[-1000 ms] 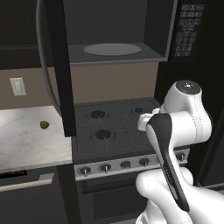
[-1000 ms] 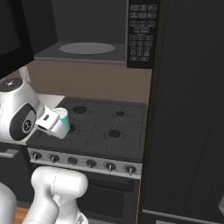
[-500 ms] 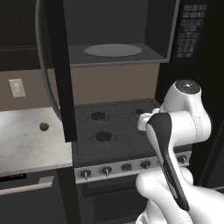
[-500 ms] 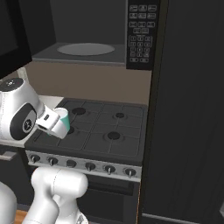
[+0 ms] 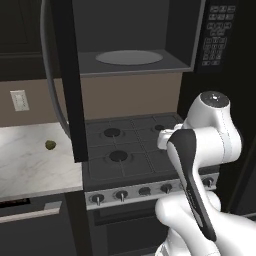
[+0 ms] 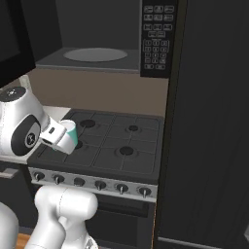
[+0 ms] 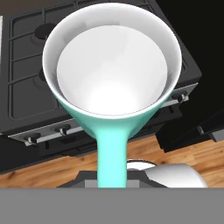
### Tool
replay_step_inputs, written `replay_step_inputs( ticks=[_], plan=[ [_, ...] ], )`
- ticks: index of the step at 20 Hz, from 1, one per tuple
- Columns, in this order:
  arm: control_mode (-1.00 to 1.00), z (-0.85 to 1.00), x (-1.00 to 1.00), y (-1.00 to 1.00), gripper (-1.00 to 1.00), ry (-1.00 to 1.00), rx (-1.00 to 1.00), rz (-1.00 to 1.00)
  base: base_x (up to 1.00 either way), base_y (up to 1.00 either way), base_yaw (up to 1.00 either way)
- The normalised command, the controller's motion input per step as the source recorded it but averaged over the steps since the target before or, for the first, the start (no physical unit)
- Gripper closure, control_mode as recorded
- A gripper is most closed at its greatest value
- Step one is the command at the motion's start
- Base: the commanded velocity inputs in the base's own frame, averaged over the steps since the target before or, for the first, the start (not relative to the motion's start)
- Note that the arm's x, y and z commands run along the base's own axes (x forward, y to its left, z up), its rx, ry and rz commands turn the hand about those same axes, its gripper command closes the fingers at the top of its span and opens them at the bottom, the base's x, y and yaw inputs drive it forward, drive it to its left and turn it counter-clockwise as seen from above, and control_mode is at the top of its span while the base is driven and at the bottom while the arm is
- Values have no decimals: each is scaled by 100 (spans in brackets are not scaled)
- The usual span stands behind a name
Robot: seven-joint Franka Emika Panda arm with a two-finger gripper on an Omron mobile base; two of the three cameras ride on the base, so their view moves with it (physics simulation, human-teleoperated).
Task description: Pick the mug from the counter and place it inside the microwave. Then close the microwave.
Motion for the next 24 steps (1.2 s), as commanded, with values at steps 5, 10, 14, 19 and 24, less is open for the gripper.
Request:
replay_step_inputs(
  ticks=[5,10,14,19,24],
  plan=[
    [100,0,0,0,100,0,0,0,0,0,0],
    [-100,0,0,0,100,0,0,0,0,0,0],
    [-100,0,0,0,100,0,0,0,0,0,0],
    [-100,0,0,0,100,0,0,0,0,0,0],
    [-100,1,3,0,100,-5,0,2,0,0,0]
  ],
)
